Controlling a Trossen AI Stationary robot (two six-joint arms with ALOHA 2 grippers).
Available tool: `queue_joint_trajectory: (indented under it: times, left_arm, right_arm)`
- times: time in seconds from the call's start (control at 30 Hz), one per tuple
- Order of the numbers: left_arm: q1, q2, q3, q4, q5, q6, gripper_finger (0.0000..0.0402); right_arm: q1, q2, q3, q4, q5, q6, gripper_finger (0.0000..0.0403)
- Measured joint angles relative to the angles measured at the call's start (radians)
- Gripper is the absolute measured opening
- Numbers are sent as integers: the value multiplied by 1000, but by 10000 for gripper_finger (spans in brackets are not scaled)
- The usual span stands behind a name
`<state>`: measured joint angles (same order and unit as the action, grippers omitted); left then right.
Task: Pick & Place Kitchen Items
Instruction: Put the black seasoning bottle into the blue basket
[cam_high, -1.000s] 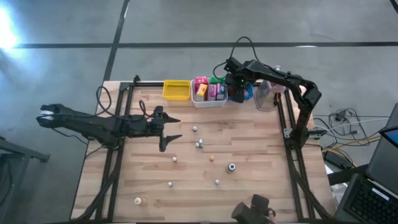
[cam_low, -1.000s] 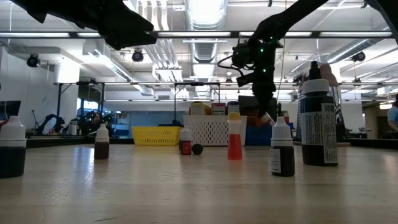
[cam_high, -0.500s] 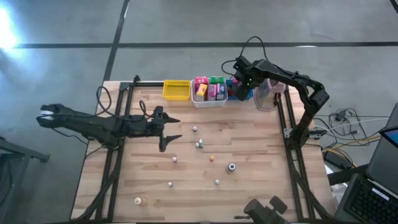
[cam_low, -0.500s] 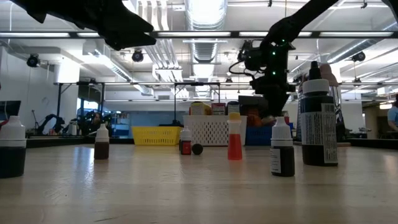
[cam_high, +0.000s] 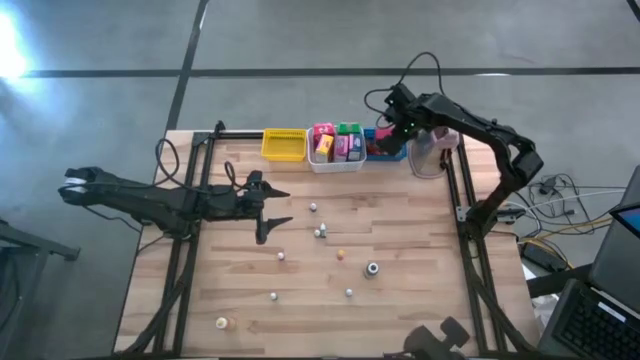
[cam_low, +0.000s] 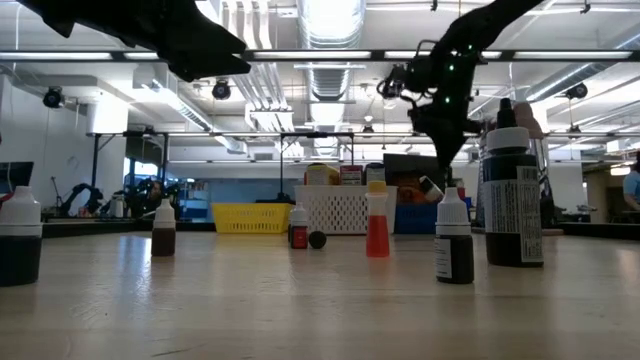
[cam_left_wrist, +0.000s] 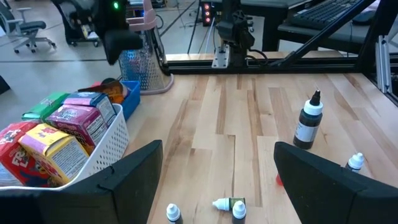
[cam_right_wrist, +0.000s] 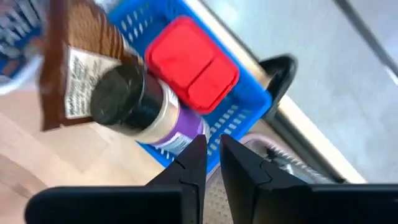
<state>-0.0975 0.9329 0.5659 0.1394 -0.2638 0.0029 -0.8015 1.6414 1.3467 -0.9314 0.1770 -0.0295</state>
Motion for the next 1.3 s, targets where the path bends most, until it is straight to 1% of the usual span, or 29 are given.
queue_joint_trajectory:
  times: [0.1, 0.2, 0.27, 0.33, 0.43, 0.67, 0.77, 0.87, 1.03, 1.17, 1.3]
  left_arm:
    - [0, 0, 0, 0, 0, 0, 312]
    - [0, 0, 0, 1, 0, 0, 312]
    - [0, 0, 0, 1, 0, 0, 312]
    - [0, 0, 0, 1, 0, 0, 312]
    - [0, 0, 0, 2, 0, -1, 312]
    - [0, 0, 0, 2, 0, -2, 312]
    - [0, 0, 0, 2, 0, -2, 312]
    - [0, 0, 0, 2, 0, -2, 312]
    - [2, 0, 0, 2, 0, 0, 312]
    - [6, 0, 0, 2, 0, 0, 312]
    - [6, 0, 0, 2, 0, 0, 312]
  right_arm:
    - [15, -24, 30, 0, -7, -50, 40]
    - [34, -46, 59, -1, -55, -141, 50]
    - [48, -47, 76, -12, -91, -220, 65]
    - [60, -39, 93, -41, -104, -295, 87]
    - [67, -16, 115, -56, -105, -384, 130]
    - [66, 53, 142, -66, -99, -432, 230]
    - [67, 81, 150, -97, -99, -464, 264]
    - [70, 96, 151, -133, -99, -515, 289]
    - [76, 96, 153, -142, -99, -553, 305]
    - [80, 97, 153, -143, -98, -572, 302]
    - [92, 129, 153, -144, -72, -576, 296]
